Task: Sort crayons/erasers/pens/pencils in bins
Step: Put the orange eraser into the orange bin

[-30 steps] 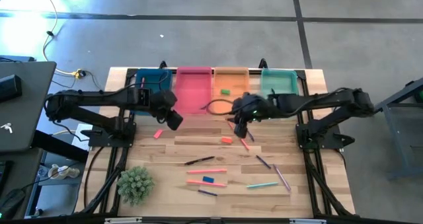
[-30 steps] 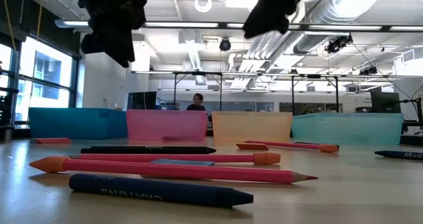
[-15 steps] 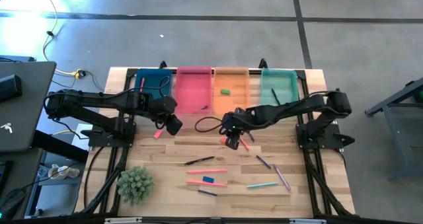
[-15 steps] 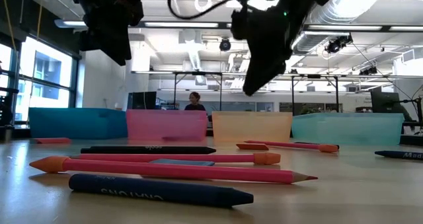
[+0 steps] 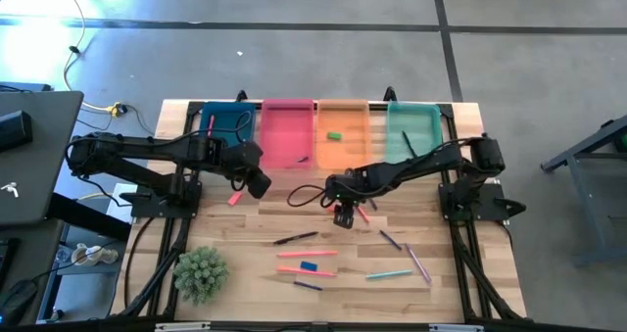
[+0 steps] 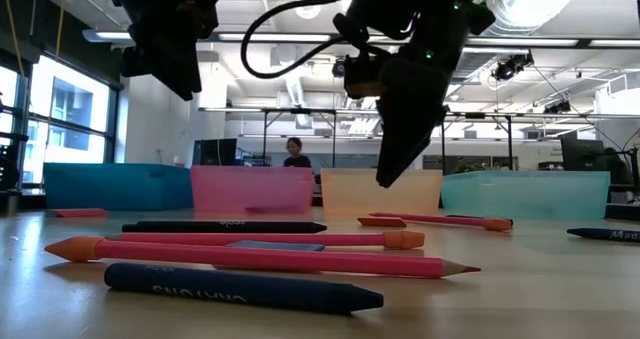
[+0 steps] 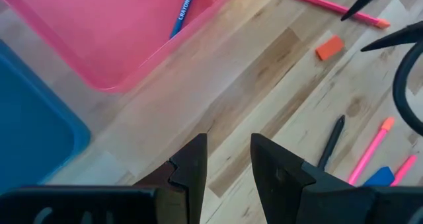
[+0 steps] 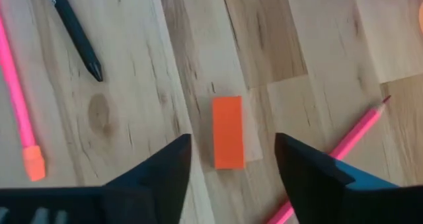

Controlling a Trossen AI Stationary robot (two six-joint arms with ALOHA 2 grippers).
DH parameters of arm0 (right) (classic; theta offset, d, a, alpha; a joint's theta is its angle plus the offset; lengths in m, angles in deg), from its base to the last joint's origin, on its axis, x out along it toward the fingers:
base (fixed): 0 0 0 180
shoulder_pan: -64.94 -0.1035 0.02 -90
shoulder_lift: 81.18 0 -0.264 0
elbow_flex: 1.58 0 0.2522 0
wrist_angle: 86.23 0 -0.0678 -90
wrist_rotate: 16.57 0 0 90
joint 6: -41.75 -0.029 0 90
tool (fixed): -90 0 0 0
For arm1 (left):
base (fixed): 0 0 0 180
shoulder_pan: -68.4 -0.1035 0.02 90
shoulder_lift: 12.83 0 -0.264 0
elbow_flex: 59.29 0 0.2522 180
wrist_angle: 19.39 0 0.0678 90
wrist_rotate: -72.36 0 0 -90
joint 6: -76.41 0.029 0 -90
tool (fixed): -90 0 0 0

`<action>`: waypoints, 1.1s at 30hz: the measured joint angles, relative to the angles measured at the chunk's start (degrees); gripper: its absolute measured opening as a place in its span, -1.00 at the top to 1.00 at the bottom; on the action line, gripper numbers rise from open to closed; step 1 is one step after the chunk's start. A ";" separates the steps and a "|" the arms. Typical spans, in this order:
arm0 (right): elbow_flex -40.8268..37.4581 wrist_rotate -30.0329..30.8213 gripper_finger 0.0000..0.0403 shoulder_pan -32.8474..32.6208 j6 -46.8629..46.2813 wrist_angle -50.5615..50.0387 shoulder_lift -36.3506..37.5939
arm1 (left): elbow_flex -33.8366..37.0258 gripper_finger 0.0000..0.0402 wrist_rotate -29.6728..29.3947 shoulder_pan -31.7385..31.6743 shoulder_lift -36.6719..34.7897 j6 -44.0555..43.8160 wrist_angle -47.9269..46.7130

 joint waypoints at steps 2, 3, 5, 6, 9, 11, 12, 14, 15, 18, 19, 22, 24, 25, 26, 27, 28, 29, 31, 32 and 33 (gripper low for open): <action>0.00 0.19 -0.15 -0.34 1.04 0.37 -0.31 | 0.00 0.48 0.00 0.00 0.00 0.00 0.02; 0.00 0.19 -0.18 -0.57 1.80 0.40 -0.42 | 0.00 0.48 0.00 0.00 0.00 0.00 0.02; 0.00 0.28 -0.20 -1.07 3.32 0.89 -0.86 | 0.00 0.48 -0.02 0.00 0.00 0.00 0.02; 0.00 0.75 -0.20 -1.32 3.97 0.86 -1.10 | 0.00 0.48 -0.04 0.00 0.00 0.00 0.02; 0.00 3.29 -0.21 -1.97 4.85 0.89 -2.20 | 0.00 0.48 -0.13 0.00 0.00 0.00 0.02; 0.00 4.32 -0.21 -2.06 4.95 0.96 -3.03 | 0.00 0.48 -0.38 0.00 0.00 0.00 0.02; 0.00 4.35 -0.21 -2.04 4.89 1.07 -3.43 | 0.00 0.48 -0.63 0.00 0.00 0.00 0.04; 0.00 4.35 -0.21 -2.02 4.70 1.07 -4.21 | 0.00 0.48 -1.05 0.00 0.00 0.00 0.05; -0.02 4.36 -0.21 -2.01 4.72 1.05 -4.57 | 0.00 0.48 -1.19 0.00 0.00 0.00 0.07; -0.02 4.29 -0.21 -1.99 4.73 1.31 -5.72 | 0.00 0.48 -1.20 0.00 0.00 0.00 0.09; -0.02 4.22 -0.21 -1.99 4.73 1.68 -6.19 | 0.00 0.48 -1.20 0.00 0.00 0.00 0.08; 0.09 4.08 -0.21 -1.97 4.21 1.85 -7.05 | 0.00 0.48 -1.21 0.00 0.00 0.00 0.23; 0.22 3.91 -0.21 -1.97 3.54 1.79 -7.54 | 0.00 0.48 -1.25 0.00 0.00 0.00 0.31; 0.22 3.78 -0.20 -1.97 3.20 1.72 -7.65 | 0.00 0.48 -1.27 -0.04 0.00 0.00 0.51; 0.22 3.68 -0.19 -1.95 2.98 1.72 -7.75 | 0.00 0.48 -1.27 -0.11 0.00 0.00 0.66; 0.22 3.65 -0.16 -1.95 2.80 1.72 -7.76 | 0.00 0.48 -1.29 -0.24 0.00 0.00 0.62; 0.21 3.65 -0.13 -1.95 2.72 1.70 -7.80 | 0.00 0.48 -1.29 -0.38 0.00 0.00 0.63; 0.20 3.65 -0.08 -1.91 2.71 1.72 -7.81 | 0.00 0.48 -1.28 -0.54 0.00 0.00 0.63; 0.20 3.25 0.02 -1.89 2.69 1.74 -7.87 | 0.00 0.48 -1.55 -0.58 0.00 0.00 0.61; 0.20 2.93 0.08 -1.89 2.72 1.74 -7.87 | 0.00 0.48 -1.83 -0.59 0.00 0.01 0.59; 0.18 2.63 0.15 -1.89 2.74 1.72 -7.90 | 0.00 0.48 -2.27 -0.57 0.00 0.00 0.59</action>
